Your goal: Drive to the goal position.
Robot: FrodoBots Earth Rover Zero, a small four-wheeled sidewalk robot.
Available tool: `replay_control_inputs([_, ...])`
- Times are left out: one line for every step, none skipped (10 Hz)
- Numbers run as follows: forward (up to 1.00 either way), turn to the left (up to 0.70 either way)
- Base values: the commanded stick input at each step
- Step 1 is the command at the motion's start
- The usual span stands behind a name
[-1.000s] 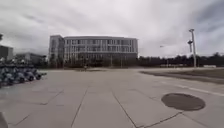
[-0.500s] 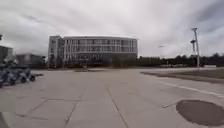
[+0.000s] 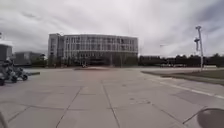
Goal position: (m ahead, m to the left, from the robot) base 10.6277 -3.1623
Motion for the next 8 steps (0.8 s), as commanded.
replay_control_inputs([1.0, 0.0])
replay_control_inputs([0.81, 0.0])
replay_control_inputs([0.75, 0.0])
replay_control_inputs([0.73, 0.0])
replay_control_inputs([0.87, 0.0])
replay_control_inputs([0.92, 0.0])
replay_control_inputs([0.96, 0.0])
replay_control_inputs([0.99, 0.0])
